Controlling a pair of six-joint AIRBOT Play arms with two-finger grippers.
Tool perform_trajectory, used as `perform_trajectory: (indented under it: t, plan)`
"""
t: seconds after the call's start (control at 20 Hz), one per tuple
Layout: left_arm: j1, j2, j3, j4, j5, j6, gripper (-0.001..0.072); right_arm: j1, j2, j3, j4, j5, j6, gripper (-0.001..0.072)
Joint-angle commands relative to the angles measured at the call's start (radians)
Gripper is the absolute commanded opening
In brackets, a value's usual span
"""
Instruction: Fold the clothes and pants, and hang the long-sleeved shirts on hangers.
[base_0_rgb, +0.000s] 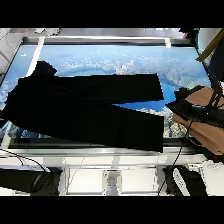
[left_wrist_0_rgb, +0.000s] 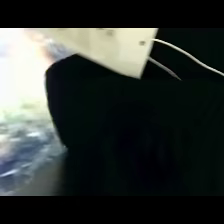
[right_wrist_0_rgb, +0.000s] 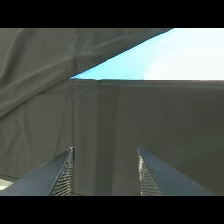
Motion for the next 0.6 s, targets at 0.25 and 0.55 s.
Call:
perform_trajectory:
  t: [0.25, 0.55]
  plan:
    - [0.0, 0.071, 0.025, -0.008, -0.066, 0.026, 0.0015, 0.0, 0.008, 0.0, -0.12, 0.036, 0.015, 0.0441]
    - [0.056, 0.278, 0.025, 0.076, -0.16, 0.027, 0.0015, -0.001, 0.024, -0.245, -0.37, 0.311, 0.128, 0.0238]
